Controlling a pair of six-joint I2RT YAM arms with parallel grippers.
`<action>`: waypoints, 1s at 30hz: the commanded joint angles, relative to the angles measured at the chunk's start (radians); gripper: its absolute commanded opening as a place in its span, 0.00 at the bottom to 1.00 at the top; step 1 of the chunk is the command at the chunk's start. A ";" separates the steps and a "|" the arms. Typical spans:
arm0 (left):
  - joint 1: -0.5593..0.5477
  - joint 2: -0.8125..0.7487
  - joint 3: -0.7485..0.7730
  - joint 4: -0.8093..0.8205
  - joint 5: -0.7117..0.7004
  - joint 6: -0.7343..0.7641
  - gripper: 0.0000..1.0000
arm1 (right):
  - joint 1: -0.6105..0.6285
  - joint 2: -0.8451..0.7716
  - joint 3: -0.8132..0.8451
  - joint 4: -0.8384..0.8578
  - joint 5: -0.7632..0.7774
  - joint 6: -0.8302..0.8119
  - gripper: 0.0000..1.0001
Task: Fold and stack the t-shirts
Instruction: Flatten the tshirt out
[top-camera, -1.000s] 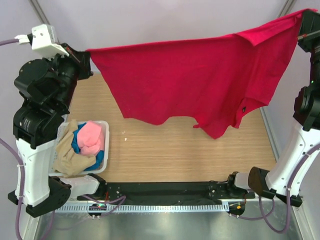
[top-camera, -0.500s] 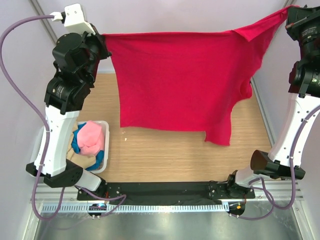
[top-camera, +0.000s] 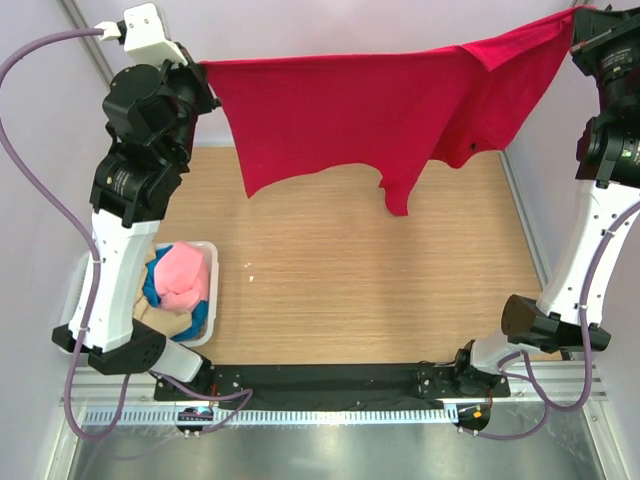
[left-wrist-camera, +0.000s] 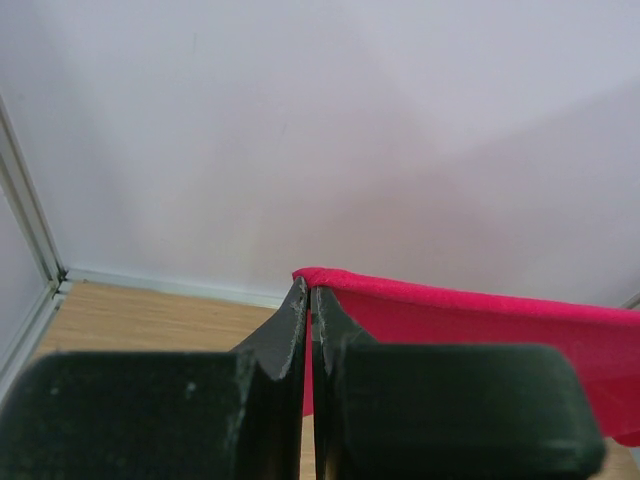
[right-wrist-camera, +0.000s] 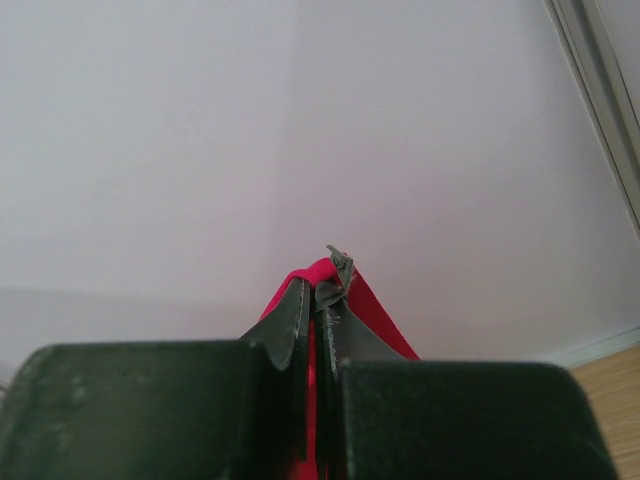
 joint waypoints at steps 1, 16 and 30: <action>0.015 -0.046 -0.021 0.062 -0.042 0.012 0.00 | -0.006 -0.048 0.033 0.052 0.021 -0.018 0.01; 0.017 -0.027 -0.013 0.058 -0.059 -0.022 0.00 | -0.006 -0.047 0.017 0.072 0.019 0.005 0.01; 0.017 -0.359 -0.203 -0.030 0.057 -0.149 0.01 | -0.005 -0.390 -0.118 -0.030 0.062 -0.095 0.01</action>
